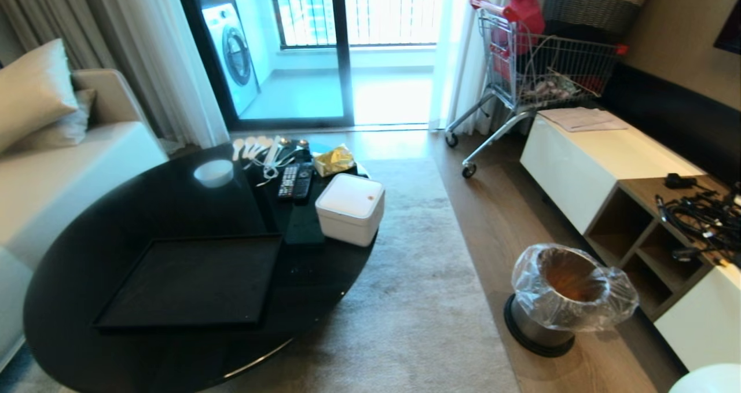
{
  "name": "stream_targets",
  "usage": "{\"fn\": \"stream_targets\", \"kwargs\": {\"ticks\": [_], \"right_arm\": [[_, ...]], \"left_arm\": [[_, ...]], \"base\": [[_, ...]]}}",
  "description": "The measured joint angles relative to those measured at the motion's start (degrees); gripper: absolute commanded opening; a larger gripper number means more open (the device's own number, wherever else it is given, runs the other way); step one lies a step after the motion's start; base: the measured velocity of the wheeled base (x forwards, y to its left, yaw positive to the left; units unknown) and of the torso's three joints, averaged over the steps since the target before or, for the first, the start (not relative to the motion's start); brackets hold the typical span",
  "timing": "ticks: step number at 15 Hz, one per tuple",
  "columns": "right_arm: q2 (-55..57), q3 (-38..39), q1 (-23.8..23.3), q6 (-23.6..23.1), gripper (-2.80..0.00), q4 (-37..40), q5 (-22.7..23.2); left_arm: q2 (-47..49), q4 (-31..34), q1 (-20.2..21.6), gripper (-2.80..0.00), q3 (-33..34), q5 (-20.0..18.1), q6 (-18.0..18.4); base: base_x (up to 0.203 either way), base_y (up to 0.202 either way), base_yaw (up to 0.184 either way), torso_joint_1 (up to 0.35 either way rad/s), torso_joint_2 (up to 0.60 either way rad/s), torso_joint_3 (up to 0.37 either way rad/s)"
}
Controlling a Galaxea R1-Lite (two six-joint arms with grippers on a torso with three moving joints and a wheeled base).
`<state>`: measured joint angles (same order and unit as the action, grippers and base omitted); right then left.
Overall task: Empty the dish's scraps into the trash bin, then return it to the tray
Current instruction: Put the bowl back to the table
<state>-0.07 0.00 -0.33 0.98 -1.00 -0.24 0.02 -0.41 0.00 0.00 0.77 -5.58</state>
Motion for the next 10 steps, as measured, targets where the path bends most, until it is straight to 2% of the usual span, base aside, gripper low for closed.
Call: {"fn": "stream_targets", "kwargs": {"ticks": [10], "right_arm": [[0.0, 0.0, 0.0, -0.1, -2.80, 0.0, 0.0]], "left_arm": [[0.0, 0.0, 0.0, -2.80, 0.0, 0.0, 0.0]], "base": [[0.000, -0.011, 0.169, 0.003, 0.00, 0.003]]}}
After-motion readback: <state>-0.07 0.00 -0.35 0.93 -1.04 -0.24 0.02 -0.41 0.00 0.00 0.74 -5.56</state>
